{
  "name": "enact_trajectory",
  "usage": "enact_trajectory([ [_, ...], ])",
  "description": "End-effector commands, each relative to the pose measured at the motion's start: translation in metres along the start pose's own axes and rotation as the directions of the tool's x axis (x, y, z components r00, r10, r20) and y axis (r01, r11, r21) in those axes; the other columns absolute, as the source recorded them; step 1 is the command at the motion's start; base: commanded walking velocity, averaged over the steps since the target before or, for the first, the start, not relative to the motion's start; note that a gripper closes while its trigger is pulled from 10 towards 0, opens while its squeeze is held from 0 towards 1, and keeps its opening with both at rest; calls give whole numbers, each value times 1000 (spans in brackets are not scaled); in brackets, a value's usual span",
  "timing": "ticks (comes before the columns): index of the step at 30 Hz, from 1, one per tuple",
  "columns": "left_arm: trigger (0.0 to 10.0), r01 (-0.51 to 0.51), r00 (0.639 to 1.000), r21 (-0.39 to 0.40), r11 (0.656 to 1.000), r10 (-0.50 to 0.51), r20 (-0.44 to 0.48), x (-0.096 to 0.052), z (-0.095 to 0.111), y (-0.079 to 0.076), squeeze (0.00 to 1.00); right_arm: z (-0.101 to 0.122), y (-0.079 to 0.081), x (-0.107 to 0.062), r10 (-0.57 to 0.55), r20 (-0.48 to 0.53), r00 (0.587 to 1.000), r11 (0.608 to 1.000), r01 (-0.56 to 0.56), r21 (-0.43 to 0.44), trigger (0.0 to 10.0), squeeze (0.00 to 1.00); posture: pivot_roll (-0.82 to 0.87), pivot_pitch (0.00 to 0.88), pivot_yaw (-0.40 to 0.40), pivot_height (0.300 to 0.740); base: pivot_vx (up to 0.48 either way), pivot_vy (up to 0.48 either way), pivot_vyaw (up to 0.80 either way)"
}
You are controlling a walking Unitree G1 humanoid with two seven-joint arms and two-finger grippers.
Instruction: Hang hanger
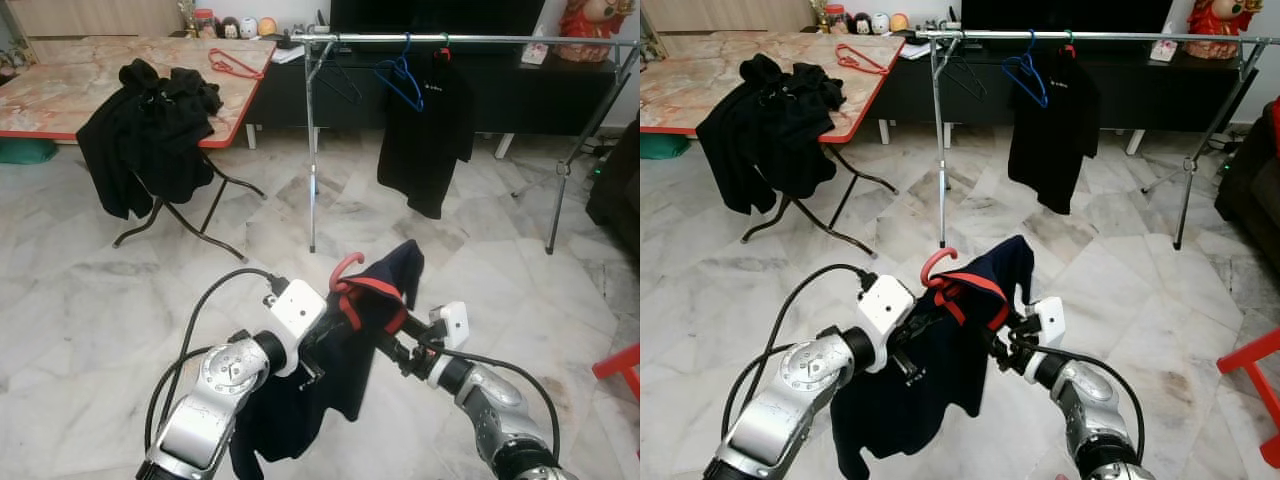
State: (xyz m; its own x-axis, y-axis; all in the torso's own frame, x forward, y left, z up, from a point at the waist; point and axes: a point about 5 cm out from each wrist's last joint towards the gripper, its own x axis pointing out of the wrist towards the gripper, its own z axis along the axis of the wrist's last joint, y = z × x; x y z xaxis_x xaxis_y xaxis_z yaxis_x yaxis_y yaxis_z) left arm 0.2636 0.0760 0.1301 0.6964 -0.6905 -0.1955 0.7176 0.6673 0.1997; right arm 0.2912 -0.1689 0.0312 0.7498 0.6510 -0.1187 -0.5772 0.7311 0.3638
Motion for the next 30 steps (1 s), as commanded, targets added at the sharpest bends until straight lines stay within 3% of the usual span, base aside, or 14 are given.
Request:
enact_trajectory([
  [1, 10000, 40, 998, 6, 999, -41, 50, -2, 12, -5, 0, 2, 0, 3, -10, -7, 1000, 1000, 10, -11, 10000, 0, 44, 0, -48, 716, 0, 0, 0],
  [5, 10000, 45, 998, 12, 999, -45, 42, -2, 12, -5, 0, 2, -2, 3, -35, -13, 999, 999, 35, -23, 10000, 0, 50, 0, -47, 716, 0, 0, 0],
  [10, 10000, 61, 997, 11, 998, -61, 37, -3, 11, -6, 0, 1, -10, 0, -146, -38, 989, 987, 143, -70, 10000, 0, 50, 0, -46, 716, 0, 0, 0],
  [13, 10000, 74, 997, 14, 997, -75, 32, -4, 10, -7, 0, -1, -10, 0, -148, -36, 988, 988, 147, -42, 10000, 0, 51, 0, -45, 716, 0, 0, 0],
  [14, 10000, 75, 997, 14, 997, -75, 30, -4, 10, -7, 0, -2, -9, 0, -147, -29, 989, 989, 146, -36, 8667, 0, 51, 0, -45, 716, 0, 0, 0],
  [16, 10000, 75, 997, 14, 997, -75, 30, -4, 10, -7, 0, -2, -9, 1, -149, -26, 989, 988, 148, -35, 8667, 0, 51, 0, -45, 716, 0, 0, 0],
  [17, 10000, 74, 997, 14, 997, -74, 28, -5, 9, -7, 0, -2, -9, 1, -150, -20, 988, 988, 150, -29, 0, 0, 51, 0, -45, 716, 0, 0, 0],
  [30, 10000, 69, 998, 16, 998, -69, 14, -5, 6, -5, 0, -3, -7, 3, -145, -19, 989, 989, 144, -25, 0, 0, 54, 0, -45, 716, 0, 0, 0],
])
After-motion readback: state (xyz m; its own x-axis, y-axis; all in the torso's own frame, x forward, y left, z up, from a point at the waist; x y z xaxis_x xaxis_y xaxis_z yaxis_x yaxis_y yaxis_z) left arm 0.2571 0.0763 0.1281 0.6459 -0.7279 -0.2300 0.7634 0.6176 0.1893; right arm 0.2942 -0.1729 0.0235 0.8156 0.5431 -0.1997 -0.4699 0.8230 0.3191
